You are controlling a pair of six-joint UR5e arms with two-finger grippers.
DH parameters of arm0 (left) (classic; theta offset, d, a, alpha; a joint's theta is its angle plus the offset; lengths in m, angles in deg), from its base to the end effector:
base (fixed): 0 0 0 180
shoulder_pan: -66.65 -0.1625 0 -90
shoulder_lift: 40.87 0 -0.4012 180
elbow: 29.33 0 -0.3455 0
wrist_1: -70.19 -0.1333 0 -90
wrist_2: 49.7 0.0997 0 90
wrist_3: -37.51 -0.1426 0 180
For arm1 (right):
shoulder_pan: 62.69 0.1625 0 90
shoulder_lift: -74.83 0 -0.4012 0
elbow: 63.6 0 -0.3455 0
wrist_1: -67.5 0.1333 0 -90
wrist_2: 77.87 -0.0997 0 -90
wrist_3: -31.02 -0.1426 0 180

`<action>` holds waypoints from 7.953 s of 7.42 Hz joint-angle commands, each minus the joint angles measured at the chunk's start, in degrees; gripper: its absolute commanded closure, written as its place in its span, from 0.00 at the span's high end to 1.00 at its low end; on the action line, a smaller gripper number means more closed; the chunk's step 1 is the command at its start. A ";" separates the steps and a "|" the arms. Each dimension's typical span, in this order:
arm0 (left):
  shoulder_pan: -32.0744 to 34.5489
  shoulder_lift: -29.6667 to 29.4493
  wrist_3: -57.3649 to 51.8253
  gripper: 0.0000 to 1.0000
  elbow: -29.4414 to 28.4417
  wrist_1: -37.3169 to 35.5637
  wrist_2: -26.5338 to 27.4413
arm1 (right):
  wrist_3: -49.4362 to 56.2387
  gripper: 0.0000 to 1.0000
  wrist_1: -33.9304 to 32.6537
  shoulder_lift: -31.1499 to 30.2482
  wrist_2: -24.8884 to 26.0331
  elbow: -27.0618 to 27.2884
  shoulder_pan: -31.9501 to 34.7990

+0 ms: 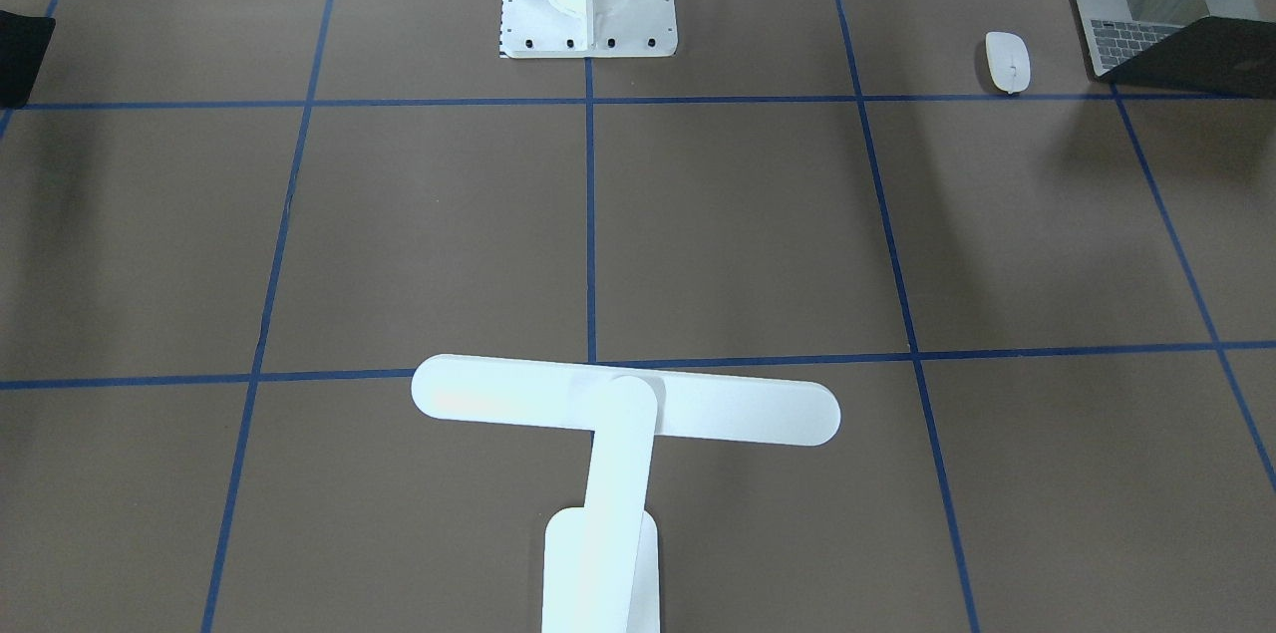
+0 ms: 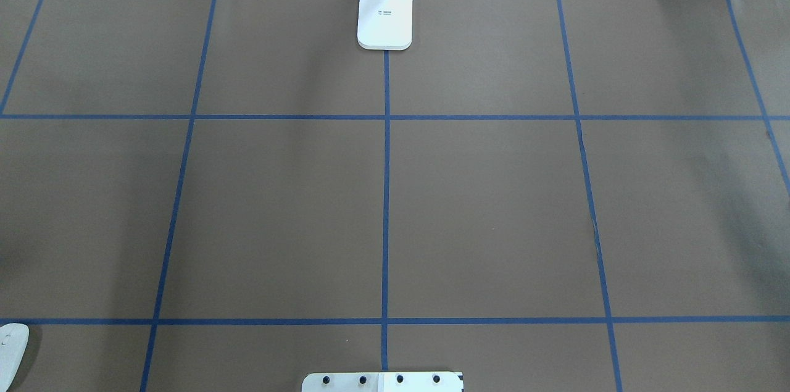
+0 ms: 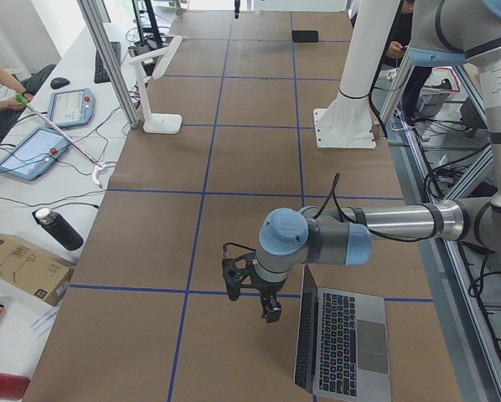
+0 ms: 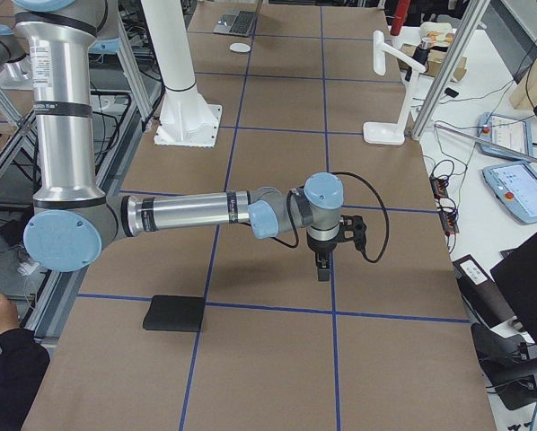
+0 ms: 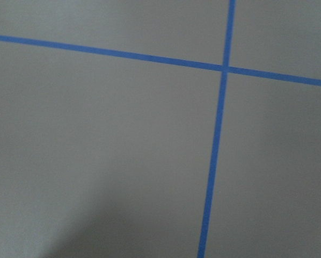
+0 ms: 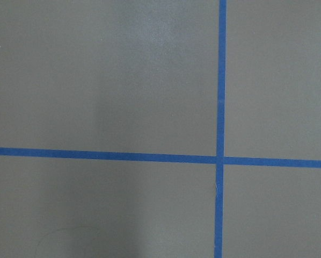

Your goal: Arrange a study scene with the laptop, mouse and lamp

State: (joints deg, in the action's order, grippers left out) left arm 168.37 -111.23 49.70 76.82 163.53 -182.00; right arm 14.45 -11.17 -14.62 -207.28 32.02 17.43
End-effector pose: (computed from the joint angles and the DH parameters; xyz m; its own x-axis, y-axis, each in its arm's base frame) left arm -0.0994 -0.2954 0.6671 0.6646 -0.3553 -0.6573 0.3514 0.9250 -0.1447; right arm -0.0395 -0.4759 0.6016 0.7448 -0.0394 0.6661 -0.0509 0.9920 0.1155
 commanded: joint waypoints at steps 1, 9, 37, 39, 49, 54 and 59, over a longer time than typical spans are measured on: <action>8.03 0.49 3.33 1.00 -0.42 -8.39 0.46 | 0.04 1.00 1.23 0.06 -0.14 0.27 -0.23; 7.80 0.31 32.20 0.99 -5.40 -7.56 0.02 | 0.04 1.00 1.33 -0.11 -0.32 1.06 -0.76; -3.89 9.01 52.05 0.60 -0.86 1.67 -2.00 | -3.74 1.00 1.33 -3.36 -0.58 6.43 -1.46; -3.89 8.92 51.54 0.00 -0.86 1.58 -2.44 | -3.74 1.00 1.33 -3.36 -0.58 6.43 -1.46; -5.55 -13.42 54.58 0.00 21.90 -38.53 -5.52 | -3.91 1.00 0.89 -3.36 -0.67 5.29 -2.08; -25.64 -42.62 78.55 0.00 16.46 -43.24 -6.05 | -4.00 1.00 0.80 -3.36 -1.11 4.32 -2.25; -42.87 -66.86 111.97 0.00 6.22 -43.06 0.25 | -3.91 1.00 0.98 -3.36 -3.22 0.98 -2.25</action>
State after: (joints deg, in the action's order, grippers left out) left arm 130.22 -170.96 155.27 87.74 120.41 -184.60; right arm 10.53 -10.24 -18.00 -210.40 33.73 15.18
